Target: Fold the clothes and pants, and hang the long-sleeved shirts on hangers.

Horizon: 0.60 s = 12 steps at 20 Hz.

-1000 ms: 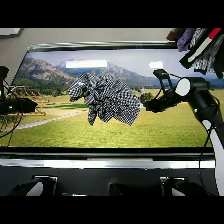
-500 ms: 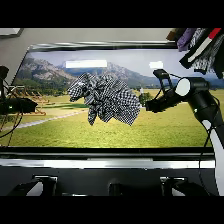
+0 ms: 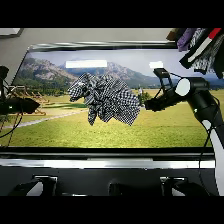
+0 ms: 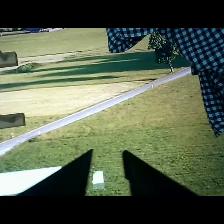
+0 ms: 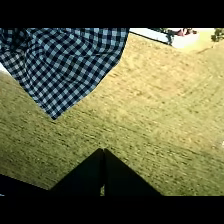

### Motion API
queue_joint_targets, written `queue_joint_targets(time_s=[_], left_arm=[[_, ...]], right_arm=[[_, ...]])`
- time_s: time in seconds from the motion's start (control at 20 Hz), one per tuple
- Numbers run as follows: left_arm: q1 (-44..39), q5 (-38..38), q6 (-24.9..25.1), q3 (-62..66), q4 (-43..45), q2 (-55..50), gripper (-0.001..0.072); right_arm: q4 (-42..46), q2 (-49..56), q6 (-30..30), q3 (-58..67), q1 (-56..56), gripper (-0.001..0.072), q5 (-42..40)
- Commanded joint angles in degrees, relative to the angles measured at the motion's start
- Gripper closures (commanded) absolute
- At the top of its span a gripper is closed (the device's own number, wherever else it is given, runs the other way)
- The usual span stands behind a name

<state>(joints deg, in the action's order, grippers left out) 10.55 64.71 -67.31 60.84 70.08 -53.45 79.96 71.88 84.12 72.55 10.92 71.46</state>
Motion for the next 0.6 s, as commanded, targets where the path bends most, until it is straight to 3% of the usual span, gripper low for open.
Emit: queue_joint_targets(time_s=[0.0,0.05,0.1,0.25,0.45,0.55], left_arm=[[0.1,-0.3,-0.4,0.0,0.0,0.0,-0.0013],[0.1,-0.6,-0.4,0.0,0.0,0.0,-0.0013],[0.1,-1.3,-0.4,0.0,0.0,0.0,-0.0013],[0.1,-5.5,-0.6,-0.6,-0.2,0.0,-0.0013],[0.8,-10.3,-13.0,-2.2,-0.2,-2.1,-0.0013],[1.3,-10.1,-15.2,-2.4,-2.6,-4.9,-0.0013]], right_arm=[[0.2,0.0,-0.1,0.0,0.0,0.0332,-1.0],[0.2,0.2,0.7,-0.1,0.0,0.0045,-1.4],[-0.3,0.6,3.5,-0.5,0.0,0.001,-1.9],[-6.2,3.0,9.8,-4.3,0.0,0.001,-3.6],[-20.7,8.7,9.7,-12.7,0.0,0.001,-13.0],[-26.8,12.3,8.0,-14.0,0.0,0.001,-17.8]])
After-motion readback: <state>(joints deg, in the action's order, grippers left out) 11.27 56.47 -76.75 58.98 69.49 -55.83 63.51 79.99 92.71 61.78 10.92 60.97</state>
